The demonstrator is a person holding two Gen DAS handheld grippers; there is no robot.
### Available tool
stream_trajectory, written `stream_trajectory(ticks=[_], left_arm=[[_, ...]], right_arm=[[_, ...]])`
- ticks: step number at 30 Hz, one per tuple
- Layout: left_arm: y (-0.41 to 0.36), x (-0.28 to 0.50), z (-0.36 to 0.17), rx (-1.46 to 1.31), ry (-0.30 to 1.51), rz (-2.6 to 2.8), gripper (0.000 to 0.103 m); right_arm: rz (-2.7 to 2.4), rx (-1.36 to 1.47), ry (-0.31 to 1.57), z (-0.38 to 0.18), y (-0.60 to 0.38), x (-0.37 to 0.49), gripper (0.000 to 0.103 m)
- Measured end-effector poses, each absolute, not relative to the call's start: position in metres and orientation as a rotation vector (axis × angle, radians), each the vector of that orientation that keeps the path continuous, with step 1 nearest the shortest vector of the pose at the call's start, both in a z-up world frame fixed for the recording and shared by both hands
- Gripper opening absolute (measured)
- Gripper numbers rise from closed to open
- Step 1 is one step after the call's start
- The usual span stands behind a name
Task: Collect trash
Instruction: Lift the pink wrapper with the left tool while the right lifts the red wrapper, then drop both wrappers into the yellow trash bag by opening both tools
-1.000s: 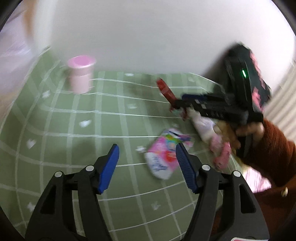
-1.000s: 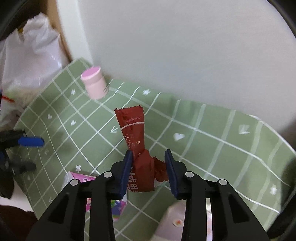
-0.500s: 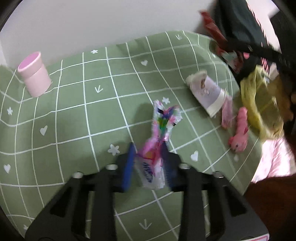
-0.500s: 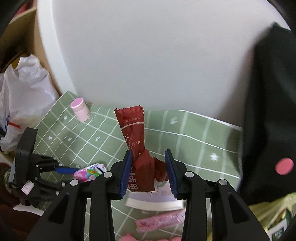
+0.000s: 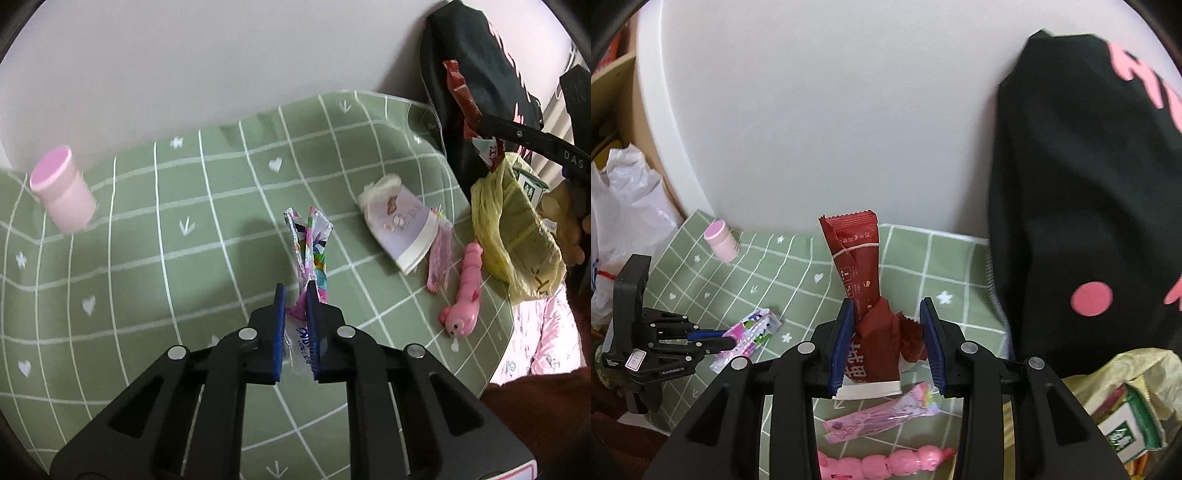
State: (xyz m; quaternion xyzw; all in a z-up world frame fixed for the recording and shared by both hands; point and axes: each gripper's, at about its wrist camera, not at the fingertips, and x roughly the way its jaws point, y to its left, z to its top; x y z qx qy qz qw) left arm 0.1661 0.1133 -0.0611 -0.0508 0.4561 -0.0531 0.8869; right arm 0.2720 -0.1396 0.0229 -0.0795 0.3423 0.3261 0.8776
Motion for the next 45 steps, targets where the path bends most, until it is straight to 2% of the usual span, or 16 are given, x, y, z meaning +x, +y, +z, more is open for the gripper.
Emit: stream_trajectory(ticks=[12,22,28,35,45], left_arm=[[0.063,0.214,0.014,-0.077,0.766,-0.258,0.010],[-0.034,0.255,0.060,-0.069,0.707,-0.520,0.010],[-0.105,0.260,0.063,0.008,0.707,-0.646,0.010],[-0.153,0.263,0.052,0.035,0.742,-0.742,0.010],[-0.199,0.273,0.025,0.065,0.867,-0.801,0.010]], right_arm=[[0.471,-0.139,0.540,0.089,-0.230,0.254,0.035],[0.283,-0.085,0.506,0.098,-0.315,0.228,0.035],[0.198,-0.040,0.500,0.098,-0.361,0.210,0.035],[0.132,0.043,0.496,0.100,-0.411,0.188,0.035],[0.188,0.134,0.623,0.054,-0.414,0.207,0.035]])
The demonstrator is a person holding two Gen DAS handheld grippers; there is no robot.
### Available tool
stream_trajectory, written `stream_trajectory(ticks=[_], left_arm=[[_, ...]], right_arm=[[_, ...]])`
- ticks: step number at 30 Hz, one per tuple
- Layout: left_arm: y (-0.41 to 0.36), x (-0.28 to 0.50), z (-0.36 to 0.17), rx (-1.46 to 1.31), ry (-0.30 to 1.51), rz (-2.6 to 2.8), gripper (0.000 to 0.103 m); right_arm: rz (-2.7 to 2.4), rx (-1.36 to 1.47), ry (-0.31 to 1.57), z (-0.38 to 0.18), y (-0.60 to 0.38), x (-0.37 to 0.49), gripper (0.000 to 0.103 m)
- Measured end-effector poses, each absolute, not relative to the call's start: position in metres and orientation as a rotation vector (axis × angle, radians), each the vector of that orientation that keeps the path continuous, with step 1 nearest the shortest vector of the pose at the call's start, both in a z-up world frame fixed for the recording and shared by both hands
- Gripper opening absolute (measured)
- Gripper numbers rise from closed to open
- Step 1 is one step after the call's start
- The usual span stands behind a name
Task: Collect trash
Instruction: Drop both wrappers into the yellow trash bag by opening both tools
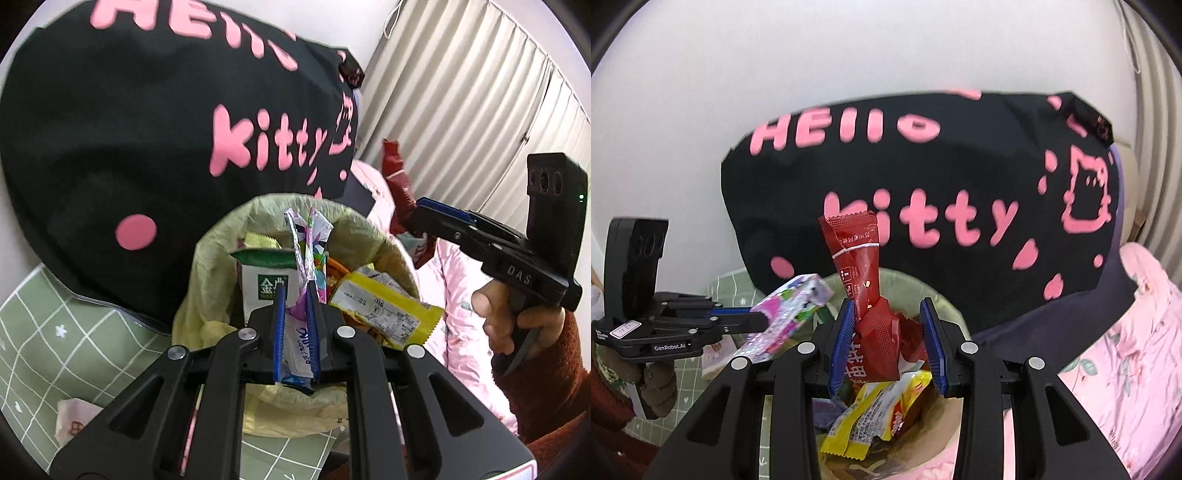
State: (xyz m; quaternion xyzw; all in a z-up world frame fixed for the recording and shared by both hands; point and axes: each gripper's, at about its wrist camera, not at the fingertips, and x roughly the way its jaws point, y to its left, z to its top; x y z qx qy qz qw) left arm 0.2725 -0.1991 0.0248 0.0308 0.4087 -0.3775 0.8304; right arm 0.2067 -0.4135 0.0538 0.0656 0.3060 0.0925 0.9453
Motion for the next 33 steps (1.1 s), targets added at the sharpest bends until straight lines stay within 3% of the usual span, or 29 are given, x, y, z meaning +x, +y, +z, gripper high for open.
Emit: stream_trajectory(ticks=[14,16,21,29,33], left_arm=[[-0.211,0.273,-0.002,0.078,0.945,-0.797,0.011],[-0.205,0.273,-0.003,0.060,0.950,-0.800,0.017],[-0.189,0.274,-0.001,-0.020,0.946,-0.808,0.043],[-0.133,0.263,0.010,-0.092,0.863,-0.684,0.055],[-0.086,0.260,0.010,-0.126,0.826,-0.569,0.055]], right_arm=[[0.165,0.210,0.680,0.029,-0.420,0.231,0.039],[0.164,0.215,0.685,0.027,-0.419,0.233,0.040],[0.148,0.210,0.688,0.025,-0.413,0.236,0.048],[0.112,0.161,0.655,0.032,-0.404,0.233,0.053],[0.141,0.168,0.607,0.044,-0.397,0.228,0.054]])
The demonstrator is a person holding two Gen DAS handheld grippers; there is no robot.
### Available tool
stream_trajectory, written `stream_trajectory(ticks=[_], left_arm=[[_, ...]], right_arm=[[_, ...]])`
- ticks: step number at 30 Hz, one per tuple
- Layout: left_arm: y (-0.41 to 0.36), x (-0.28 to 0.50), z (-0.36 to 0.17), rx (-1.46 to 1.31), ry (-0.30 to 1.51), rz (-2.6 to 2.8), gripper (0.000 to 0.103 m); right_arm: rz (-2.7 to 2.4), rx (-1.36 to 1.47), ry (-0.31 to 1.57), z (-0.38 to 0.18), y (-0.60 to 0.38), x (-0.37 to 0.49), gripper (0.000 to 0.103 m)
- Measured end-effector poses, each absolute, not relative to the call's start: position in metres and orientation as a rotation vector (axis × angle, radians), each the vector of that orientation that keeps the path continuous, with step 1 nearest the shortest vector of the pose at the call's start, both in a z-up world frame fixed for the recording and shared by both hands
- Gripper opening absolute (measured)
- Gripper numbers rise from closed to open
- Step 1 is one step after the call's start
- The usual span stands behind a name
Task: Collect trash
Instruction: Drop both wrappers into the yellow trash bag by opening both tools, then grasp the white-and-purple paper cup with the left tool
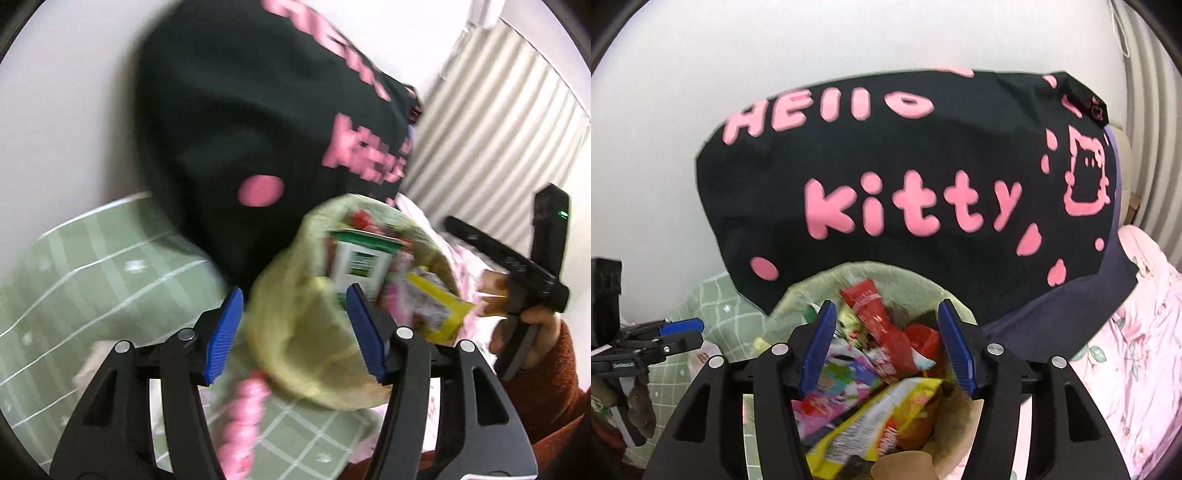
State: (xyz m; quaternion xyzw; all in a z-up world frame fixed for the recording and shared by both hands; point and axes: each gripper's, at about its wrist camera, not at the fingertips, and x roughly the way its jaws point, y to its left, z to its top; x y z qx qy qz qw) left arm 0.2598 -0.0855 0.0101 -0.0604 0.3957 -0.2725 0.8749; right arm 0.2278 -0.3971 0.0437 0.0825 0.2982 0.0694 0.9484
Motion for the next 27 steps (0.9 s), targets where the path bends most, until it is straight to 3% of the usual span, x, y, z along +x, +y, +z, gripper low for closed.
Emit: stream_trajectory(ticks=[11,17,27], left_arm=[[0.039,0.268,-0.034,-0.226,0.897,-0.244,0.056],[0.052,0.263,-0.067,-0.179,1.000,-0.199,0.056],[0.049,0.257,-0.080,-0.126,0.993,-0.225,0.056]], right_arm=[[0.335,0.008,0.618,0.051,-0.302,0.221,0.054],[0.417,-0.060,0.670,0.040,-0.248,0.224,0.054],[0.455,-0.170,0.754,0.018,-0.201,0.218,0.054]])
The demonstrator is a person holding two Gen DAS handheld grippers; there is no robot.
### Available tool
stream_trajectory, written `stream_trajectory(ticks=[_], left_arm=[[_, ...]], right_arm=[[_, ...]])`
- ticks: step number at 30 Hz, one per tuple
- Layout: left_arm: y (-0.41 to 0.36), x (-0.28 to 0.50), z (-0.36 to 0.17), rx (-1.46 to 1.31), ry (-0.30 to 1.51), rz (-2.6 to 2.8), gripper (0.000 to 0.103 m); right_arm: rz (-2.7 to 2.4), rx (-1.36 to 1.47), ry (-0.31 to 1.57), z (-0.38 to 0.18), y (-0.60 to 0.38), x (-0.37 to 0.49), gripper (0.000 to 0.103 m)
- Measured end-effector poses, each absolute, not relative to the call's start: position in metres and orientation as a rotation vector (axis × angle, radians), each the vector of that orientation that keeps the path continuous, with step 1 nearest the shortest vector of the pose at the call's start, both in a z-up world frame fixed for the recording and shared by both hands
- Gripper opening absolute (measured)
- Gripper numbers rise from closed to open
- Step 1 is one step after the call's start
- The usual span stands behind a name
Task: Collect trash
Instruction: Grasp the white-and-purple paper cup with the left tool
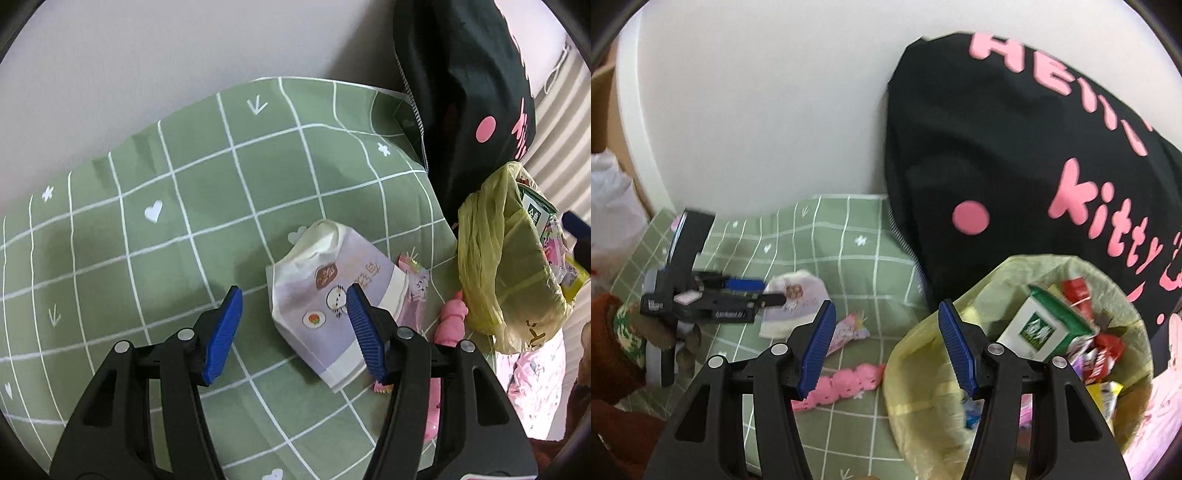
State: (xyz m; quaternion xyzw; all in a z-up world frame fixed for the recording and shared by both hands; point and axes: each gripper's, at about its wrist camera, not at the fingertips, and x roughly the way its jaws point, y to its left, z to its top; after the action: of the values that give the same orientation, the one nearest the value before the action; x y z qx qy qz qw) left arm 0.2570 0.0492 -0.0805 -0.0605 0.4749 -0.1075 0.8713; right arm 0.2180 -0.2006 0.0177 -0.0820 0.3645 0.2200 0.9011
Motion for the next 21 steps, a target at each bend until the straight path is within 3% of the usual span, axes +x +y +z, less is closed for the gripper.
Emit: stream_trajectory(ticks=[6,7,8,14,15,21], left_arm=[[0.043,0.270,-0.080,-0.067,0.995,-0.258,0.054],[0.042,0.272,-0.080,-0.059,0.998,-0.268,0.050],[0.040,0.274,-0.080,-0.051,0.998,-0.275,0.039],[0.055,0.262,-0.066,-0.047,0.956,-0.280,0.037],[0.063,0.257,-0.061,-0.054,0.947,-0.259,0.028],[0.113,0.231,-0.043,-0.164,0.916,-0.171,0.028]], right_arm=[[0.434,-0.251,0.802,-0.001,-0.178,0.210,0.054],[0.427,-0.263,0.808,-0.003,-0.175,0.209,0.054],[0.419,-0.275,0.816,-0.007,-0.172,0.208,0.054],[0.491,-0.163,0.900,-0.028,-0.159,0.213,0.054],[0.495,-0.140,0.913,-0.031,-0.157,0.216,0.054],[0.426,0.004,1.008,-0.063,-0.139,0.240,0.054]])
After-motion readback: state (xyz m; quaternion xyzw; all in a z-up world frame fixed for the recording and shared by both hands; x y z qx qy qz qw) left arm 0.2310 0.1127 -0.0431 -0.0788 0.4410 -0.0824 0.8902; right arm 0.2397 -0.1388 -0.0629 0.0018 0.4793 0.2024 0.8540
